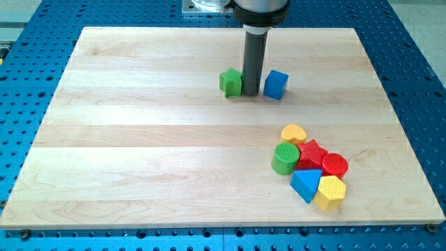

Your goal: Move the cube at the top right of the board

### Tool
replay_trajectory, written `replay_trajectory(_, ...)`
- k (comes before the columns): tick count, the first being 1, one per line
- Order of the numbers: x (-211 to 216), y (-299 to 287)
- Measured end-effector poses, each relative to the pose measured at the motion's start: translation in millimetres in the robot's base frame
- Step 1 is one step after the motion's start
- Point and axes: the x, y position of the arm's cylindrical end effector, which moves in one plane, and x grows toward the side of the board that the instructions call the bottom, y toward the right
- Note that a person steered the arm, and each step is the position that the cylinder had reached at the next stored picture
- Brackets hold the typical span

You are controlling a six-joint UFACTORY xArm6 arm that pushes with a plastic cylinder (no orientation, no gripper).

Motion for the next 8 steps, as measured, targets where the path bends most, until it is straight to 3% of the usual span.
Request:
replay_trajectory(1,-20,86)
replay_trajectory(3,37,96)
replay_trajectory(4,13,156)
replay_trajectory(5,-54,139)
replay_trajectory(6,-88,114)
replay_trajectory(7,-26,135)
replay_trajectory(8,-20,207)
